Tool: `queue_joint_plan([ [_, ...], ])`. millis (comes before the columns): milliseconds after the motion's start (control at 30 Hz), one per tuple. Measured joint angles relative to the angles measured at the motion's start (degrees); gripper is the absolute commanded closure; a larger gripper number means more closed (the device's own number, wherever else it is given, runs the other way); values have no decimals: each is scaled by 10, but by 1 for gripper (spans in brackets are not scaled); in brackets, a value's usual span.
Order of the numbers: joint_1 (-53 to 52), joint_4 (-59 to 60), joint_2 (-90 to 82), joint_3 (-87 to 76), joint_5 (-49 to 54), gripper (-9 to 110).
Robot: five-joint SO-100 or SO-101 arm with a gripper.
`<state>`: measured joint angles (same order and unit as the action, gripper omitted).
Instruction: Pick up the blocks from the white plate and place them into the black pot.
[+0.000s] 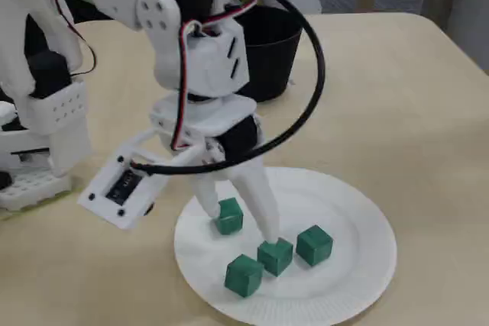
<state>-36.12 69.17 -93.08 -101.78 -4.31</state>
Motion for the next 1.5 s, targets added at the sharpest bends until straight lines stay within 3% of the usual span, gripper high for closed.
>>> queue_joint_plan([
  [233, 9, -74, 62, 0, 1, 74],
  [767, 29, -117, 156, 73, 12, 78],
  [900, 30, -122, 171, 84, 12, 87],
  [1000, 31, -127, 176, 90, 11, 104],
  [1200, 35, -127, 180, 97, 4, 104],
  [1500, 56, -147, -12, 112, 21, 104],
])
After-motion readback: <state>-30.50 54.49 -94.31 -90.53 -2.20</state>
